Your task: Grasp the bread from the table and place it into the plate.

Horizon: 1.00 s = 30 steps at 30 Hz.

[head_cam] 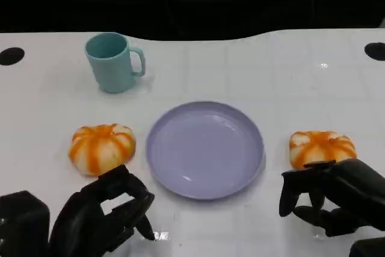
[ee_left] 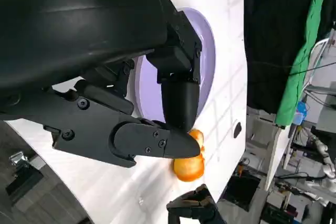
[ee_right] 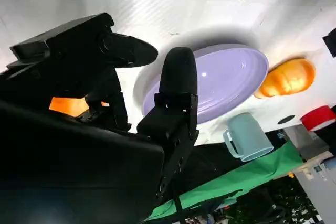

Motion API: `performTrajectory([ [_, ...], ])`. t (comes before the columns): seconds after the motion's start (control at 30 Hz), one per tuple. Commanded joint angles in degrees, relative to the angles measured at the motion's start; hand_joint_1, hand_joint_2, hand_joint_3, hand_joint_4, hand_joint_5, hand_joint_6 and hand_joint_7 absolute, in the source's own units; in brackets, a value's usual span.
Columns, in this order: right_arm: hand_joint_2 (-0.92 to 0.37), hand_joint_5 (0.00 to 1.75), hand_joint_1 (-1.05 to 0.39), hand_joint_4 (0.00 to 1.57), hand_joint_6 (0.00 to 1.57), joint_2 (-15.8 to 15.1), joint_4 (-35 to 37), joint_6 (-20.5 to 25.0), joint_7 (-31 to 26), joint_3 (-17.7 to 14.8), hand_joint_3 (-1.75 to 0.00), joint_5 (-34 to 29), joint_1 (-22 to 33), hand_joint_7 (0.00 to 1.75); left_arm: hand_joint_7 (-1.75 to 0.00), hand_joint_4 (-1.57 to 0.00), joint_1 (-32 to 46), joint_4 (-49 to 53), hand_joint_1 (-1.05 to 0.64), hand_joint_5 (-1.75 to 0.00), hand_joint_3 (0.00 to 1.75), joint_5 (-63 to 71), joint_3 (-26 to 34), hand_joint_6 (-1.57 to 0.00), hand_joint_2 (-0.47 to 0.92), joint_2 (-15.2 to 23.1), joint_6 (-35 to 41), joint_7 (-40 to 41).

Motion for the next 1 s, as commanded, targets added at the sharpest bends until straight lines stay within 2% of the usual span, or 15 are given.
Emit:
performTrajectory([
  [0.03, -0.64, 1.64, -0.12, 0.67, 0.72, -0.61, -0.06, 0.01, -0.08, -0.2, -0.72, 0.23, -0.76, 1.15, -1.59, -0.7, -0.34, 0.01, -0.57, -1.75, 0.24, 0.43, 0.41, -0.59, 0.92, 0.71, -0.13, 0.12],
  [0.5, -0.63, 1.62, -0.12, 0.68, 0.73, -0.6, 1.17, -1.08, -0.99, -0.02, -0.74, -0.23, -1.14, 1.14, -1.59, -0.72, -0.51, 0.18, -0.57, -1.75, 0.23, 0.37, 0.44, -0.6, 0.92, 0.58, 0.09, 0.32],
  [1.0, -0.61, 1.62, -0.12, 0.68, 0.73, -0.54, 0.56, -0.33, -0.67, -0.13, -0.78, -0.23, -1.07, 1.14, -1.6, -0.71, -0.5, -0.17, -0.57, -1.75, 0.22, 0.2, 0.58, -0.59, 0.92, 0.51, 0.78, 0.48],
])
